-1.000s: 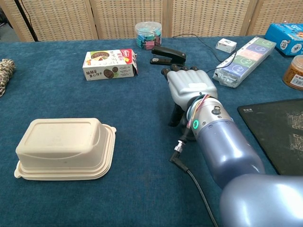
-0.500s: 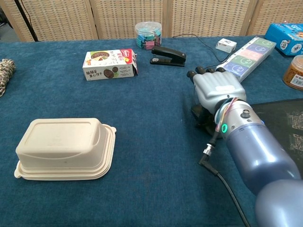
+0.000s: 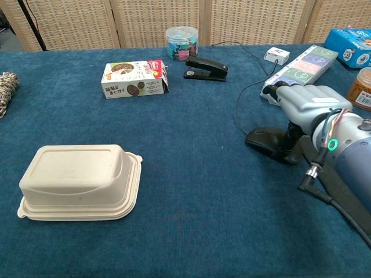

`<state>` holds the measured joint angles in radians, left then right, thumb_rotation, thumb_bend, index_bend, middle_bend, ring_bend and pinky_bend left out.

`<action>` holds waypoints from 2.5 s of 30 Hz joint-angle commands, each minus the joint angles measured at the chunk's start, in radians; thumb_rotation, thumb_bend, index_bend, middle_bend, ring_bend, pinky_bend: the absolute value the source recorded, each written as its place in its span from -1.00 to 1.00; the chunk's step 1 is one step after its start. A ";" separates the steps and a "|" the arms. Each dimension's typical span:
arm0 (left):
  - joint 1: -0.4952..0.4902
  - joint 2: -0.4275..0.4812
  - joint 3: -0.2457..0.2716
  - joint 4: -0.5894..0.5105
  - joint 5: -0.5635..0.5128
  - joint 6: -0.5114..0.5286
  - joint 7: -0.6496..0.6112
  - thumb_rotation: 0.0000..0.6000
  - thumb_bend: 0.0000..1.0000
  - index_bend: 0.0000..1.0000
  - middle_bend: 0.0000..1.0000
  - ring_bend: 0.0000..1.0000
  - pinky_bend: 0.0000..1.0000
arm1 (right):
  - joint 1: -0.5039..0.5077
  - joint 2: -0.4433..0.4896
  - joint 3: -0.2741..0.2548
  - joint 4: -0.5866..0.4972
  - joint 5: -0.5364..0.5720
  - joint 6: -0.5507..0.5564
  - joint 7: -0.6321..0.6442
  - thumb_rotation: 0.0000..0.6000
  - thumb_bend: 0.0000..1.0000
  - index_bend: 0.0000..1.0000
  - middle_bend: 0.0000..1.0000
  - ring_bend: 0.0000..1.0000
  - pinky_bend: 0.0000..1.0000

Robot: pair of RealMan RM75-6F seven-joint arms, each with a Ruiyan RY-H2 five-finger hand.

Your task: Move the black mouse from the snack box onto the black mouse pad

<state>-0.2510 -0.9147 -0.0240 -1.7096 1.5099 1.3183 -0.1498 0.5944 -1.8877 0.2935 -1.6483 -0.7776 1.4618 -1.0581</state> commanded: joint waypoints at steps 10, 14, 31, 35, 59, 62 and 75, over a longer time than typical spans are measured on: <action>0.001 0.003 -0.004 0.001 -0.002 -0.003 -0.007 1.00 -0.92 -1.00 -1.00 -1.00 -1.00 | 0.020 0.022 0.032 0.026 0.069 -0.093 0.091 1.00 -1.00 -0.74 -0.61 -0.75 -0.41; 0.001 0.005 -0.005 0.003 -0.004 -0.005 -0.013 1.00 -0.92 -1.00 -1.00 -1.00 -1.00 | 0.024 0.015 0.036 0.044 0.077 -0.100 0.116 1.00 -1.00 -0.60 -0.47 -0.59 -0.28; 0.001 0.006 -0.008 0.002 -0.004 -0.010 -0.017 1.00 -0.92 -1.00 -1.00 -1.00 -1.00 | 0.030 -0.011 0.024 0.117 0.059 -0.109 0.210 1.00 -0.95 -0.10 0.00 -0.12 0.10; 0.001 0.006 -0.007 0.002 -0.002 -0.012 -0.018 1.00 -0.92 -1.00 -1.00 -1.00 -1.00 | 0.029 -0.016 0.021 0.126 0.044 -0.103 0.227 1.00 -0.74 -0.04 0.05 -0.07 0.15; 0.003 0.006 0.005 -0.005 0.013 -0.019 -0.007 1.00 -0.92 -1.00 -1.00 -1.00 -1.00 | -0.077 0.195 0.102 -0.143 -0.027 0.080 0.292 1.00 -0.51 -0.01 0.08 -0.05 0.16; 0.004 0.005 0.006 -0.007 0.016 -0.019 -0.002 1.00 -0.92 -1.00 -1.00 -1.00 -1.00 | -0.130 0.251 0.097 -0.160 -0.019 0.100 0.340 1.00 -0.48 -0.01 0.08 -0.05 0.17; -0.001 -0.005 0.008 -0.021 0.011 -0.032 0.036 1.00 -0.92 -1.00 -1.00 -1.00 -1.00 | -0.324 0.367 0.002 -0.127 -0.074 0.134 0.590 1.00 -0.44 -0.01 0.08 -0.05 0.17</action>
<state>-0.2517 -0.9191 -0.0161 -1.7302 1.5214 1.2870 -0.1149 0.2863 -1.5260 0.3103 -1.7861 -0.8370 1.5862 -0.4845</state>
